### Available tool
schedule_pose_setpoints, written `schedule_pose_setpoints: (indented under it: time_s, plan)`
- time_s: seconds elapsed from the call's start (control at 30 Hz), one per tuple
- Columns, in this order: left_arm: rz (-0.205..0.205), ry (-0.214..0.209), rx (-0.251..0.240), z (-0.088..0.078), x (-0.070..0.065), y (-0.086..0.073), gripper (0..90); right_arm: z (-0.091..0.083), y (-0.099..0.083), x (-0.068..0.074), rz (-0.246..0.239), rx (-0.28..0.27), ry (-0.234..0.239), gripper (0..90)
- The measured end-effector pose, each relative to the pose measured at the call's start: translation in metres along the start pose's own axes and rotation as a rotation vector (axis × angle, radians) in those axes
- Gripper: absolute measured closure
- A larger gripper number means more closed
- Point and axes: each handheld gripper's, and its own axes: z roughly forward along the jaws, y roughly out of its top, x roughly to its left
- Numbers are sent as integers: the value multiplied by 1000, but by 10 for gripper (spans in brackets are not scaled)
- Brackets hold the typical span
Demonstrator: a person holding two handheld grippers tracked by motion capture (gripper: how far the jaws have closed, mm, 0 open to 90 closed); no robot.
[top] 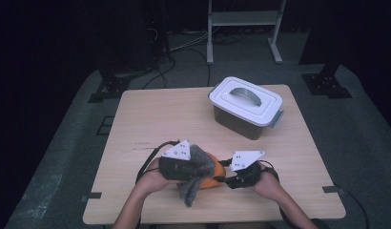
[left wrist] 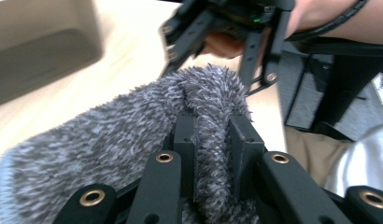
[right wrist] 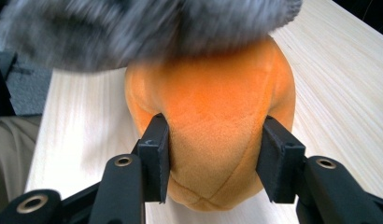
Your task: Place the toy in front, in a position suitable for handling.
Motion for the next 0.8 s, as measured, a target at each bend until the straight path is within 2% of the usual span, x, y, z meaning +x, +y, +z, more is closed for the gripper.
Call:
schedule_pose_setpoints:
  time_s: [0.1,0.23,0.3,0.43,0.53,0.6,0.63,0.73,0.8]
  plan:
    - [-28,29,7,-7,7,-6,756,-4,-5,-4,13,-1,-6,491]
    - [-40,6,24,2,6,-11,756,-1,-7,-9,51,19,-8,364]
    - [-48,-2,15,8,5,-13,756,0,-9,-11,73,37,-8,320]
    - [-66,-16,-1,14,6,-14,756,-3,-10,-10,101,76,37,238]
    - [-67,-21,0,16,5,-13,756,-11,-7,-12,140,25,70,234]
    - [-69,-45,-6,19,4,-12,755,-13,-5,-15,177,-22,86,235]
    - [-66,-54,-7,20,3,-11,755,-12,-5,-15,189,-27,87,235]
    - [-63,-55,-20,19,3,-9,752,-1,-8,-13,177,19,49,238]
    - [-65,-43,-34,15,4,-8,752,2,-10,-11,174,10,45,291]
